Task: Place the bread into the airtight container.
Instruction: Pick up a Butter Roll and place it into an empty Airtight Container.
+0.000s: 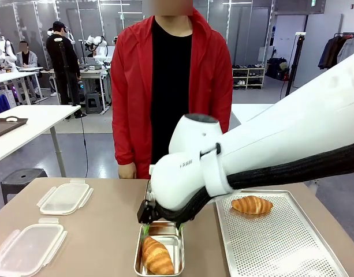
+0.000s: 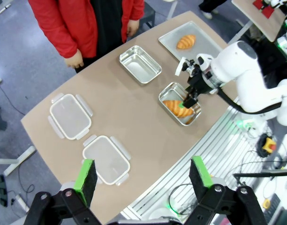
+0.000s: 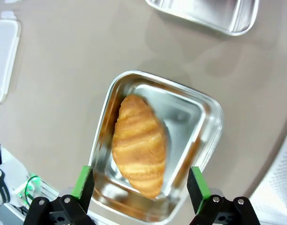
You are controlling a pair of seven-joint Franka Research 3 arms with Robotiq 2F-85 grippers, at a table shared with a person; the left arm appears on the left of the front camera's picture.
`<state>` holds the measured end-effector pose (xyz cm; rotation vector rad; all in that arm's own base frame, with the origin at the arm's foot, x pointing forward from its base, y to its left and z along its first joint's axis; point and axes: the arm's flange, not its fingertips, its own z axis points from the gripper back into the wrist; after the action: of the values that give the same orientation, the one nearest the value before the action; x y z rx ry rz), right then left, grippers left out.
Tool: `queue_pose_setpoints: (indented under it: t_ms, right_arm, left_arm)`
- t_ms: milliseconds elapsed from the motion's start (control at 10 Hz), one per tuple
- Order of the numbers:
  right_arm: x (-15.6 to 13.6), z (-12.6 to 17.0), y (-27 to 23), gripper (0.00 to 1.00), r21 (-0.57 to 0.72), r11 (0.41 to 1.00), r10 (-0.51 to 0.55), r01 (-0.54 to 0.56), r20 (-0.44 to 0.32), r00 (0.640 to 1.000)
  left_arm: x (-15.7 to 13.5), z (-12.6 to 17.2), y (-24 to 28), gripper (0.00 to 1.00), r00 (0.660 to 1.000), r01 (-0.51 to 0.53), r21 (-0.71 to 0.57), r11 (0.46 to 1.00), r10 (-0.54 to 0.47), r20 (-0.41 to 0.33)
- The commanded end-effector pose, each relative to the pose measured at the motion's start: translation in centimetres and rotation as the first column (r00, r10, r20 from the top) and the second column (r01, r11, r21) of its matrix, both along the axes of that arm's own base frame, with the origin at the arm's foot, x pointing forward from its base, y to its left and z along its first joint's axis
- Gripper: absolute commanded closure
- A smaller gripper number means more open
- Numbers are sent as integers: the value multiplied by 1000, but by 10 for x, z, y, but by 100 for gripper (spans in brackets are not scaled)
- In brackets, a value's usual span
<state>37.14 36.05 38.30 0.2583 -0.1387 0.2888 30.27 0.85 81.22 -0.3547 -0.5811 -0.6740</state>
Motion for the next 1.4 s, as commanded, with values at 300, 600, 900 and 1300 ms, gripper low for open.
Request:
queue_pose_setpoints:
  t_ms: [300, 600, 900, 1300]
  right_arm:
    - [3, 129, -106, 0, -13, 980, 200, -200, 139, 970]
    - [-4, 173, -178, 0, -35, 932, 358, -360, 230, 905]
    - [27, 163, -233, 0, 23, 915, 379, -402, 285, 880]
    - [106, 91, -241, 0, 33, 952, 281, -303, 289, 915]
  left_arm:
    - [-1, 2, -1, 0, 1000, 9, 4, 1000, -9, 0]
    - [-1, 2, -1, 0, 1000, 9, 4, 1000, -9, 0]
    - [-1, 2, -1, 0, 1000, 9, 4, 1000, -9, 0]
    - [-1, 2, -1, 0, 1000, 9, 4, 1000, -9, 0]
